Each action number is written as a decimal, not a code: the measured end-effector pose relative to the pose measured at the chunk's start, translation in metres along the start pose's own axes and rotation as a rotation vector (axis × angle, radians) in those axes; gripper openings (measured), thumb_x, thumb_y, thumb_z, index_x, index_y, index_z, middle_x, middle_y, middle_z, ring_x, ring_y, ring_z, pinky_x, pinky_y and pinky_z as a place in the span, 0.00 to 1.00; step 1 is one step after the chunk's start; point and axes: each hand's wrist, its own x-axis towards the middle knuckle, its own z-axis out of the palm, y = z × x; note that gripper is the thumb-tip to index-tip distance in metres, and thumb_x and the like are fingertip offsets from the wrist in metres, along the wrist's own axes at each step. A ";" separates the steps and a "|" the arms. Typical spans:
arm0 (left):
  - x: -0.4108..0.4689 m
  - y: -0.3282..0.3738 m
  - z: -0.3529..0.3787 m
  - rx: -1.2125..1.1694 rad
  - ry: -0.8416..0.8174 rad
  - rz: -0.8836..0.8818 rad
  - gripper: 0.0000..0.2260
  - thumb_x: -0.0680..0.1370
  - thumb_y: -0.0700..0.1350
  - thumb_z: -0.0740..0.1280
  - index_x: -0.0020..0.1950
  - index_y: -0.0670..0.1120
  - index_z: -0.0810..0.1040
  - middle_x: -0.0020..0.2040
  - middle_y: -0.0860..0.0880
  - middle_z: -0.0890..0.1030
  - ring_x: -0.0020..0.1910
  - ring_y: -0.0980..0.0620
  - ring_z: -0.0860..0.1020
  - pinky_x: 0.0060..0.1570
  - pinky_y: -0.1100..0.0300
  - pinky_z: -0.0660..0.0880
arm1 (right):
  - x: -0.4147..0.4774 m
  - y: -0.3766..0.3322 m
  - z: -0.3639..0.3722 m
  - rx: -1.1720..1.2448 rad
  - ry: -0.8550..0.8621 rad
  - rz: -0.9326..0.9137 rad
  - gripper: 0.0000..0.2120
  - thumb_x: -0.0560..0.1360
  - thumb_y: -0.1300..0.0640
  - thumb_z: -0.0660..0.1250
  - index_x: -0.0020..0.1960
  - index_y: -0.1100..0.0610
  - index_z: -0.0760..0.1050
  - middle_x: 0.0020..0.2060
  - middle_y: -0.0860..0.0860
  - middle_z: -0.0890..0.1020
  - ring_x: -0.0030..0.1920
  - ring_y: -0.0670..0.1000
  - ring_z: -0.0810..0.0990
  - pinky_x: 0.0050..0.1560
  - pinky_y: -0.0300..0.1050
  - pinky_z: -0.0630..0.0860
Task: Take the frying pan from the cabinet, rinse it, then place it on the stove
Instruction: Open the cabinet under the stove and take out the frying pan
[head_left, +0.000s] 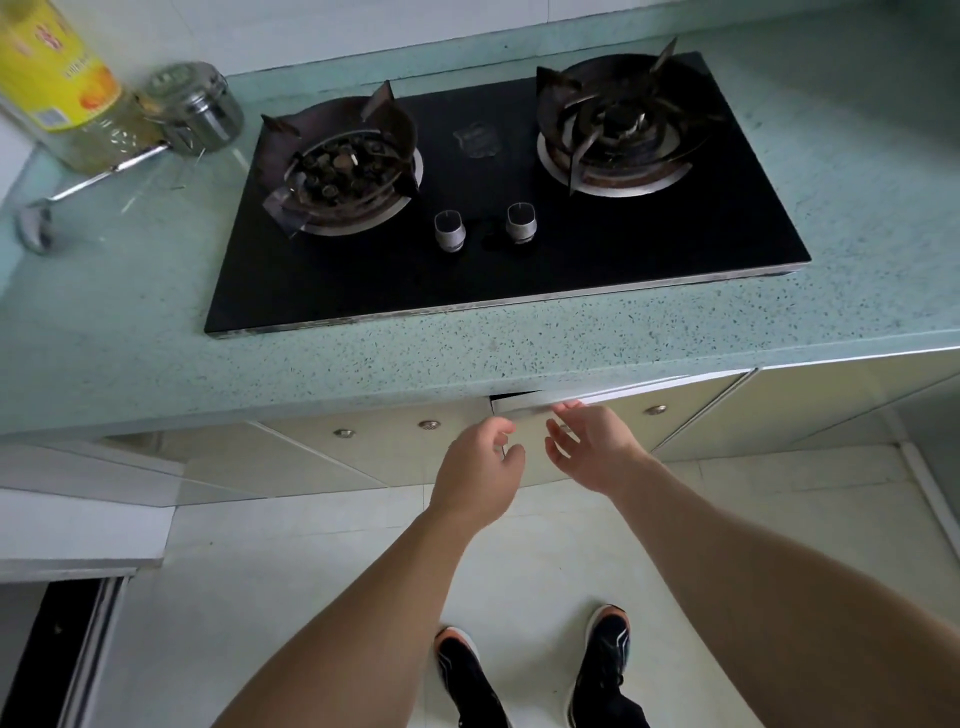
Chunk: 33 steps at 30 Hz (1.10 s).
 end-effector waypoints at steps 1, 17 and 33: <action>-0.001 0.003 -0.001 -0.001 0.007 0.011 0.13 0.78 0.46 0.64 0.61 0.48 0.76 0.56 0.51 0.80 0.50 0.53 0.77 0.50 0.62 0.71 | -0.003 0.002 -0.003 -0.007 0.009 -0.006 0.08 0.79 0.64 0.60 0.44 0.54 0.73 0.44 0.48 0.78 0.45 0.48 0.77 0.45 0.43 0.73; -0.016 0.031 0.003 0.115 -0.268 0.107 0.08 0.77 0.48 0.63 0.54 0.53 0.78 0.45 0.56 0.80 0.45 0.53 0.78 0.46 0.62 0.71 | -0.054 0.038 -0.053 -0.148 0.226 -0.052 0.04 0.75 0.60 0.69 0.47 0.60 0.75 0.43 0.55 0.78 0.45 0.52 0.81 0.47 0.45 0.76; -0.027 0.069 0.024 0.338 -0.526 0.415 0.09 0.77 0.47 0.62 0.54 0.50 0.79 0.37 0.57 0.76 0.40 0.54 0.75 0.38 0.64 0.69 | -0.078 0.053 -0.084 -0.476 0.442 -0.107 0.12 0.68 0.60 0.73 0.34 0.59 0.71 0.32 0.55 0.70 0.31 0.51 0.67 0.26 0.39 0.61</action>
